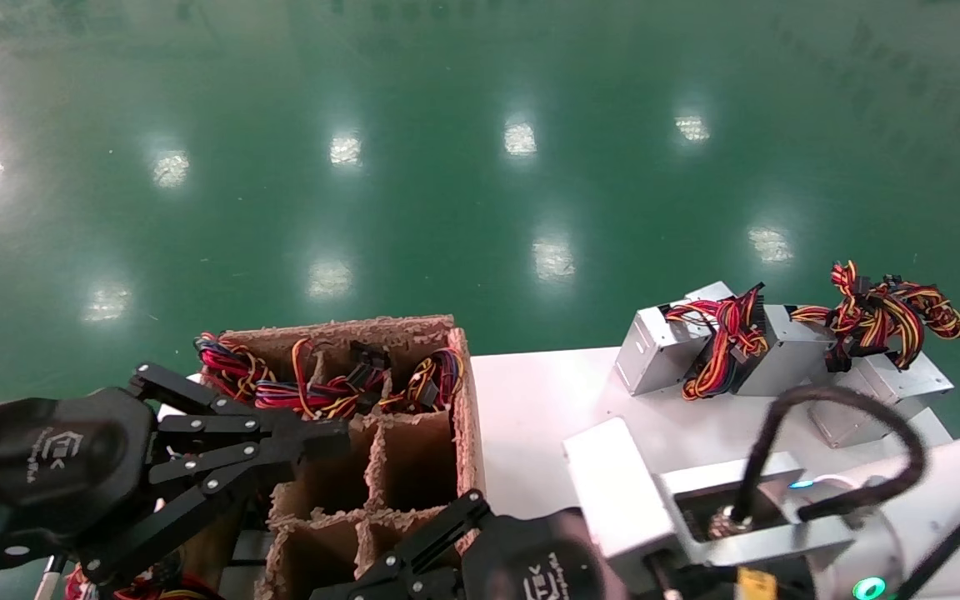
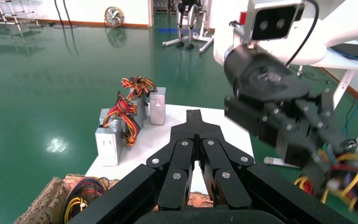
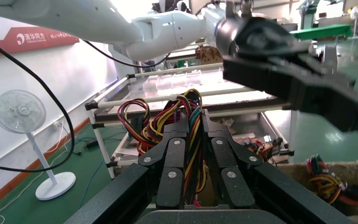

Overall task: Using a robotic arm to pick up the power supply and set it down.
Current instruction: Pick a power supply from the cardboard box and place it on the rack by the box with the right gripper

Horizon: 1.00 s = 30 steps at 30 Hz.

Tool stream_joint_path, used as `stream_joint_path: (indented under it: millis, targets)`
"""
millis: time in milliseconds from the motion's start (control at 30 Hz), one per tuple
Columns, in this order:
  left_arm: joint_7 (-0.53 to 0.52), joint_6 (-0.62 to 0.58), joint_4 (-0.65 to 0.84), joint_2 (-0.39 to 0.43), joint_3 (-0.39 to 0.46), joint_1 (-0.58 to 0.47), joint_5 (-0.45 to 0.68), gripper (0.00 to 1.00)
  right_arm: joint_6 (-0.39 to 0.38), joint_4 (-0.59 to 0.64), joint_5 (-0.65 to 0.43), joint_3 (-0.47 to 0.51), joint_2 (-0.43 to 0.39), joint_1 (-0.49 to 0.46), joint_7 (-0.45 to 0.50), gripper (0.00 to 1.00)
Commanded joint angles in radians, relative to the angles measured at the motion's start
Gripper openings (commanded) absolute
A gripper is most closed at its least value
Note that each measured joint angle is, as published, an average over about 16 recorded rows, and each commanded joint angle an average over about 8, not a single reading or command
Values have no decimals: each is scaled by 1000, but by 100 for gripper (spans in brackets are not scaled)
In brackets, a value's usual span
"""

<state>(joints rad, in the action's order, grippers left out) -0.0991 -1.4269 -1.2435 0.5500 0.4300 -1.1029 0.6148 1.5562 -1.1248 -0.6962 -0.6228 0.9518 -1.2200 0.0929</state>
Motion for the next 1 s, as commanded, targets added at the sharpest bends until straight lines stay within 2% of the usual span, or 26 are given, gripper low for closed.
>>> stream_joint_path:
  millis: [33,300,467,700,1000]
  targets:
    - [0,0,0,0,0,0,0,0,-2,-19,16,4,-13,-2,5,0]
    - [0,0,0,0,0,0,0,0,-36,-61,83,43,-37,-28,32,0]
    - [0,0,0,0,0,0,0,0,-67,-71,139,86,-81,-48,66,0]
    - [0,0,0,0,0,0,0,0,-107,-94,214,157,-197,-53,113,0]
    - [0,0,0,0,0,0,0,0,-169,-56,238,233,-375,9,99,0]
